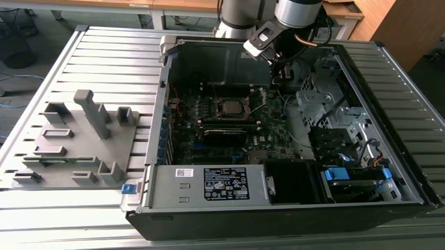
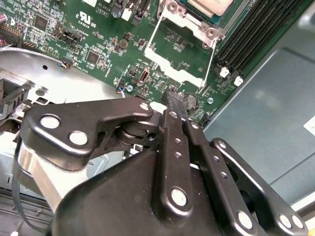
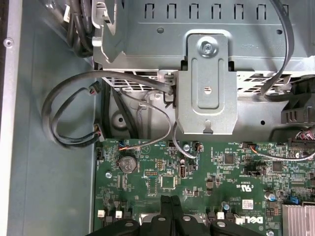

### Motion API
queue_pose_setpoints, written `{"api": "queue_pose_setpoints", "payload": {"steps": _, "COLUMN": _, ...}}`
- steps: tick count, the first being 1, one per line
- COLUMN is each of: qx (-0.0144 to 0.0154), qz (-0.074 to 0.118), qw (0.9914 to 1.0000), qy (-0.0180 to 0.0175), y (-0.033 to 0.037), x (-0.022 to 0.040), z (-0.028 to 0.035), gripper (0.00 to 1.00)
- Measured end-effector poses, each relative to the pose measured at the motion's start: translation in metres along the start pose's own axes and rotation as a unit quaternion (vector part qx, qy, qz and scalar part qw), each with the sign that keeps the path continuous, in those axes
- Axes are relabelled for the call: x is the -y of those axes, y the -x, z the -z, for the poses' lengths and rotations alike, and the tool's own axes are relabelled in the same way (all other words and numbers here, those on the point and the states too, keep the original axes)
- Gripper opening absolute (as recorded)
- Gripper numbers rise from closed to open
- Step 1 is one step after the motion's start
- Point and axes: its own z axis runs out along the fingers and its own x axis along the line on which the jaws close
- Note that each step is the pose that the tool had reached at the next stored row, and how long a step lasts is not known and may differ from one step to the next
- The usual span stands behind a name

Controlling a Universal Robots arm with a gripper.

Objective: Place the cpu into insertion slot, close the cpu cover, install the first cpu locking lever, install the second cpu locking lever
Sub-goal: 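Close the cpu cover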

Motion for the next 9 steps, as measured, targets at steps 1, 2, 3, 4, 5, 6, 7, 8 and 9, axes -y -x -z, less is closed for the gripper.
{"api": "queue_pose_setpoints", "payload": {"steps": 1, "qx": 0.0, "qz": 0.0, "qw": 1.0, "qy": 0.0, "y": 0.0, "x": 0.0, "z": 0.0, "gripper": 0.11}}
{"api": "queue_pose_setpoints", "payload": {"steps": 2, "qx": 0.0, "qz": 0.0, "qw": 1.0, "qy": 0.0, "y": 0.0, "x": 0.0, "z": 0.0, "gripper": 0.11}}
{"api": "queue_pose_setpoints", "payload": {"steps": 3, "qx": 0.0, "qz": 0.0, "qw": 1.0, "qy": 0.0, "y": 0.0, "x": 0.0, "z": 0.0, "gripper": 0.11}}
{"api": "queue_pose_setpoints", "payload": {"steps": 4, "qx": 0.0, "qz": 0.0, "qw": 1.0, "qy": 0.0, "y": 0.0, "x": 0.0, "z": 0.0, "gripper": 0.11}}
{"api": "queue_pose_setpoints", "payload": {"steps": 5, "qx": 0.0, "qz": 0.0, "qw": 1.0, "qy": 0.0, "y": 0.0, "x": 0.0, "z": 0.0, "gripper": 0.11}}
{"api": "queue_pose_setpoints", "payload": {"steps": 6, "qx": -0.0001, "qz": 0.0, "qw": 1.0, "qy": 0.0, "y": 0.0, "x": -0.0001, "z": -0.0004, "gripper": 0.11}}
{"api": "queue_pose_setpoints", "payload": {"steps": 7, "qx": -0.0001, "qz": 0.0, "qw": 1.0, "qy": 0.0, "y": 0.0001, "x": 0.0, "z": -0.0011, "gripper": 0.11}}
{"api": "queue_pose_setpoints", "payload": {"steps": 8, "qx": 0.0, "qz": 0.0, "qw": 1.0, "qy": 0.0, "y": 0.0001, "x": 0.0, "z": -0.0022, "gripper": 0.11}}
{"api": "queue_pose_setpoints", "payload": {"steps": 9, "qx": 0.0, "qz": 0.0, "qw": 1.0, "qy": 0.0, "y": 0.0001, "x": 0.0, "z": -0.0038, "gripper": 0.11}}
